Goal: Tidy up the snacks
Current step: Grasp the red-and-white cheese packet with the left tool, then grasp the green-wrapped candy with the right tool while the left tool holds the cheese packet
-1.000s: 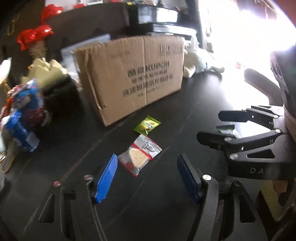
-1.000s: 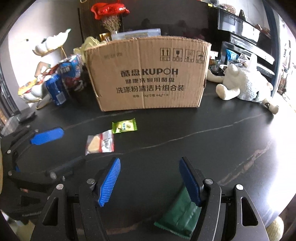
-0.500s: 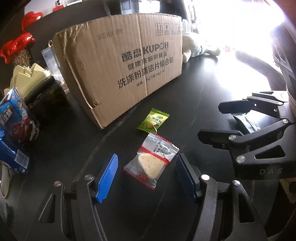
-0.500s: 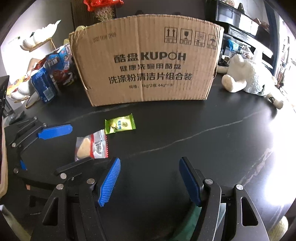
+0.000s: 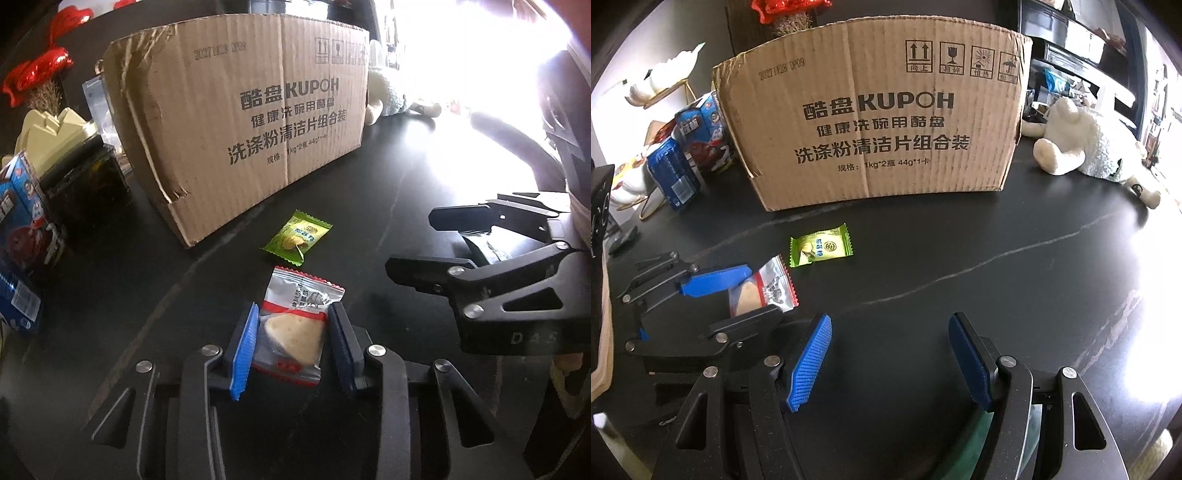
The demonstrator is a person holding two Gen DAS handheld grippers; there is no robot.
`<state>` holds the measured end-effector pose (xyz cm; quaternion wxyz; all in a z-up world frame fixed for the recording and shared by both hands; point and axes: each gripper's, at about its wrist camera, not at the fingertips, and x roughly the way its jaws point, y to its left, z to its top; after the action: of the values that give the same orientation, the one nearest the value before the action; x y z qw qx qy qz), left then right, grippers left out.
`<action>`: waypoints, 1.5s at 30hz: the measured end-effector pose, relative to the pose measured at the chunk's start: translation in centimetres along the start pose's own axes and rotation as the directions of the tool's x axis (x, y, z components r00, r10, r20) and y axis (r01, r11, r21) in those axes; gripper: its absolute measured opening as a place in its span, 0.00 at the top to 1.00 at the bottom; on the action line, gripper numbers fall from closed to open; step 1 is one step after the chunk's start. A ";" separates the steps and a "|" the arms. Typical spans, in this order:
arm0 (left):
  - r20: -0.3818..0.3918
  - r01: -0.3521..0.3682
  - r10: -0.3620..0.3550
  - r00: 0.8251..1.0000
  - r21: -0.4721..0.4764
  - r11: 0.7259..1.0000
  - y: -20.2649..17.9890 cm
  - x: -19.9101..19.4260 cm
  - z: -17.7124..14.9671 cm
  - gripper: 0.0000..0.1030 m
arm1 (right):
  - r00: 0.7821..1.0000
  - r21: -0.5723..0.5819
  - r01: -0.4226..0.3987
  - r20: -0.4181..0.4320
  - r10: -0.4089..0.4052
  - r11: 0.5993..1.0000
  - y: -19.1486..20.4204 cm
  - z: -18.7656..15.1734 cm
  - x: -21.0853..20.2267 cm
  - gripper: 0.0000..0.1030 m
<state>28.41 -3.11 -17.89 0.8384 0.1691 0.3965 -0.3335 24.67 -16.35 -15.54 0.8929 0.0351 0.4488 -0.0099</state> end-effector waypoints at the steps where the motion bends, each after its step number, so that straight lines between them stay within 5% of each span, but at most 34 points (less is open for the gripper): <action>1: 0.000 -0.004 0.004 1.000 -0.013 1.000 0.1 -0.1 -0.1 0.65 | 1.000 -0.003 -0.005 0.000 0.005 1.000 0.1 0.0 0.0 0.35; 9: 0.067 -0.133 0.149 0.987 -0.200 0.971 2.5 -3.7 0.0 0.66 | 0.999 -0.046 -0.040 0.015 0.041 0.998 0.9 1.1 0.1 0.35; 15: 0.066 -0.243 0.276 0.959 -0.314 0.918 4.2 -4.8 0.4 0.66 | 0.996 -0.079 -0.088 -0.006 0.087 0.993 1.9 3.0 1.0 0.35; 25: 0.028 -0.241 0.269 0.963 -0.364 0.899 5.0 -3.7 -0.2 0.66 | 0.997 -0.227 -0.079 -0.043 0.071 0.971 5.2 5.2 3.8 0.35; 39: 0.018 -0.219 0.246 0.969 -0.397 0.891 5.3 -3.0 0.0 0.66 | 0.997 -0.190 -0.077 -0.045 0.069 0.979 6.1 5.3 6.4 0.36; 43: 0.022 -0.217 0.247 0.969 -0.404 0.889 5.1 -3.3 -0.1 0.66 | 0.997 -0.177 -0.071 -0.028 0.067 0.982 5.8 5.0 6.2 0.62; 45: 0.017 -0.223 0.251 0.968 -0.405 0.887 4.9 -3.4 0.0 0.66 | 0.997 -0.169 -0.079 -0.028 0.075 0.983 5.6 4.9 6.0 0.65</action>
<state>30.22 1.87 -15.21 0.9027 0.0297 0.4035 -0.1463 32.50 -11.00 -17.14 0.8876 -0.0236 0.4557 0.0631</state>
